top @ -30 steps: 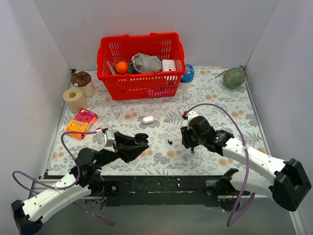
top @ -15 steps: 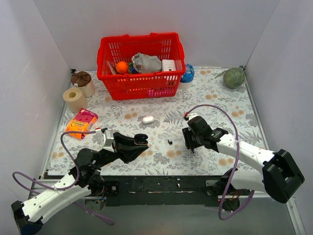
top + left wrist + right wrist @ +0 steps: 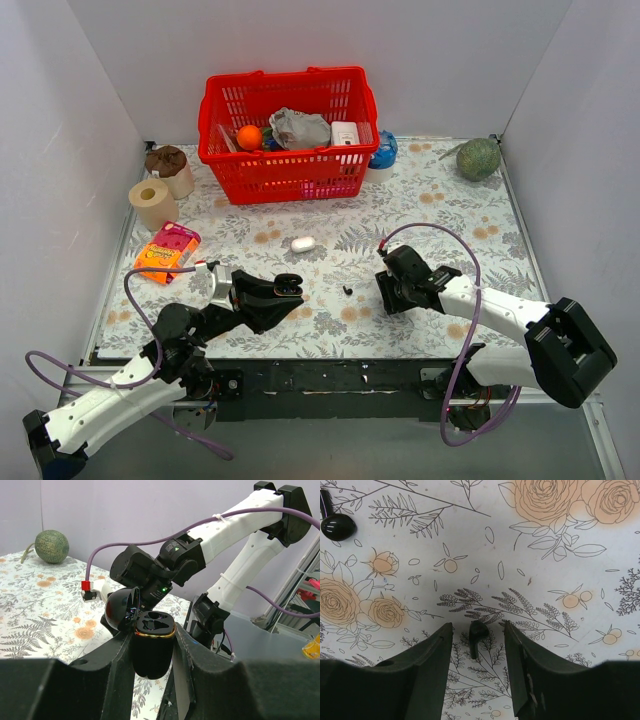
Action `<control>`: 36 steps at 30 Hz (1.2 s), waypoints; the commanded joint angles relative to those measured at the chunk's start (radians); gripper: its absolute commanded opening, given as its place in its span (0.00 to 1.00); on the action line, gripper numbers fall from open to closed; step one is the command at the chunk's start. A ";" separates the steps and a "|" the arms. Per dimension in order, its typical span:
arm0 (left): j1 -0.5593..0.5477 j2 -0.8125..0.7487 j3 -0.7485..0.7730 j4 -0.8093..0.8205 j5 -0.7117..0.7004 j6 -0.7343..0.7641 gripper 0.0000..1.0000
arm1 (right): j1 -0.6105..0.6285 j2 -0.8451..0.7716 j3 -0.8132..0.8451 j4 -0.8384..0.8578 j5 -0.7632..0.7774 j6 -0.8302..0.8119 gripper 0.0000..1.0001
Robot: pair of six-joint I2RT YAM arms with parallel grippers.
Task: Insert the wireless bluetooth earbuds into the charging case
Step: Pick up the earbud from the center of the board.
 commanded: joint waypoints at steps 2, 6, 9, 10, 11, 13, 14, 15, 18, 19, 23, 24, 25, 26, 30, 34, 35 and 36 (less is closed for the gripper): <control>0.000 -0.009 0.007 -0.007 -0.003 -0.006 0.00 | -0.004 0.009 -0.008 0.033 -0.017 0.014 0.52; 0.000 -0.009 0.007 -0.007 -0.001 -0.004 0.00 | -0.006 0.026 -0.010 0.047 -0.026 0.014 0.52; 0.000 -0.012 0.007 -0.010 -0.003 -0.004 0.00 | -0.006 0.035 -0.010 0.052 -0.032 0.013 0.49; 0.000 -0.013 0.007 -0.013 -0.003 -0.003 0.00 | -0.006 0.037 -0.010 0.053 -0.033 0.013 0.48; 0.000 -0.013 0.006 -0.013 -0.003 -0.003 0.00 | -0.007 0.038 -0.008 0.052 -0.035 0.013 0.47; 0.000 -0.018 0.007 -0.016 -0.004 -0.003 0.00 | -0.006 0.035 -0.010 0.049 -0.036 0.013 0.45; 0.000 -0.018 0.007 -0.017 -0.004 -0.003 0.00 | -0.006 0.034 -0.008 0.042 -0.036 0.014 0.45; 0.000 -0.021 0.007 -0.019 -0.003 -0.004 0.00 | -0.006 0.031 -0.008 0.038 -0.035 0.014 0.45; 0.000 -0.021 0.007 -0.020 -0.004 -0.006 0.00 | -0.006 0.021 -0.004 0.018 -0.036 0.019 0.45; 0.000 -0.023 0.007 -0.020 -0.006 -0.006 0.00 | -0.006 0.020 -0.001 0.012 -0.036 0.017 0.45; 0.000 -0.023 0.009 -0.020 -0.001 -0.010 0.00 | -0.006 0.020 0.010 -0.025 -0.033 0.013 0.45; 0.000 -0.023 0.010 -0.022 -0.001 -0.010 0.00 | -0.006 0.018 0.012 -0.040 -0.033 0.011 0.44; 0.000 -0.021 0.009 -0.021 -0.001 -0.012 0.00 | -0.006 0.018 0.015 -0.045 -0.035 0.010 0.44; 0.000 -0.021 0.009 -0.022 -0.001 -0.012 0.00 | -0.004 0.017 0.016 -0.051 -0.036 0.011 0.44; 0.000 -0.021 0.010 -0.022 -0.001 -0.016 0.00 | -0.004 0.009 0.016 -0.074 -0.050 0.014 0.43; 0.000 -0.021 0.007 -0.020 -0.002 -0.016 0.00 | -0.004 0.011 0.016 -0.077 -0.058 0.016 0.43; 0.000 -0.023 0.007 -0.022 -0.001 -0.018 0.00 | -0.004 0.021 0.018 -0.077 -0.058 0.016 0.42; 0.000 -0.024 0.006 -0.021 -0.001 -0.018 0.00 | -0.004 0.024 0.019 -0.077 -0.059 0.016 0.41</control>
